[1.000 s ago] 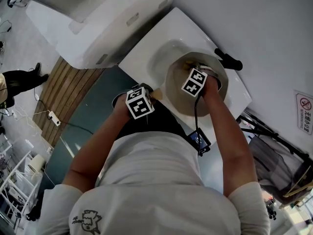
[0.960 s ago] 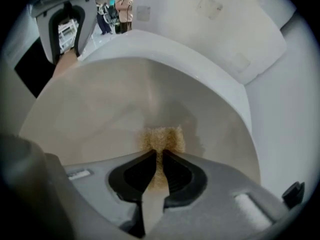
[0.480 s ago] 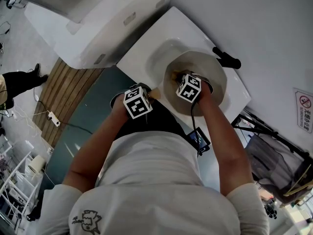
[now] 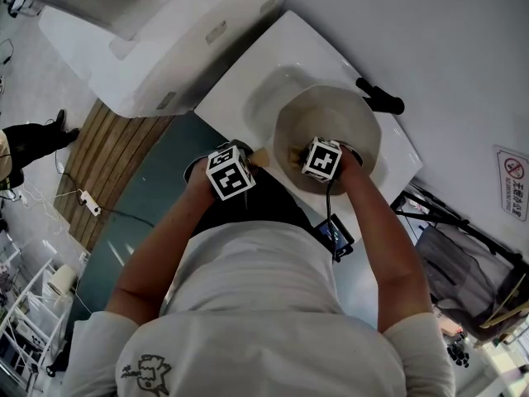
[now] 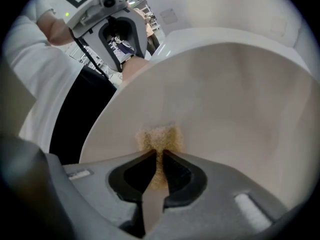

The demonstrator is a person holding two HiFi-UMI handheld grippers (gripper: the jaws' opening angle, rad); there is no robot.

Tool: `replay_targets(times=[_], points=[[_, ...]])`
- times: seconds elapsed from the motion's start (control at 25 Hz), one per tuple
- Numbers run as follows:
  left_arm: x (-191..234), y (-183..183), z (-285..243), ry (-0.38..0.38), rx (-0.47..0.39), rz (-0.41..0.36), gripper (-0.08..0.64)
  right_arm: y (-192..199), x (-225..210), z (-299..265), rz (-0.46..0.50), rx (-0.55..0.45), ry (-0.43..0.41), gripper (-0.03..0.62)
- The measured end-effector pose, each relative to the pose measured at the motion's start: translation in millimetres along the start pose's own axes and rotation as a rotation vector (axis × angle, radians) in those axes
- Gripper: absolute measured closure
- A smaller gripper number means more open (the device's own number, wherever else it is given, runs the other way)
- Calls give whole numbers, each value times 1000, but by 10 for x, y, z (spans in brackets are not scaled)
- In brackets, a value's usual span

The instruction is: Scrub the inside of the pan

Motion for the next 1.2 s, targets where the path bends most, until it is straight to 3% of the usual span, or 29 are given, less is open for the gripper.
replay_targets(times=[0.12,0.24,0.4,0.56,0.88,1.2], points=[[-2,-5,-7,1,-2,-5,397,328,101,27,-76,145,-72,549],[-53,-30,-23,23,6,-14,402,696,25,57,-109,317,-62,548],[-139,-67,-37,63,18,-24,407,1138,-177,60,-94,509,-3,545],[-140,-78,-34,74,15,-15,410,1300,-452,190,-69,605,127,545],[-123,-68,-39,89,11,0,410,1224,-1022,507,-58,568,462,545],[-131,-77,-41,82,15,-3,410,717,-1394,746,32,330,704,546]])
Point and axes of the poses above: the fingertips, and each gripper's own axes: z backward along the fingers, x to its left, y out of its underside, the point moved 1 cm from there along z, backward along the fingers, and after that the axes turned 2 degrees about -x, right-handed, at the moved point
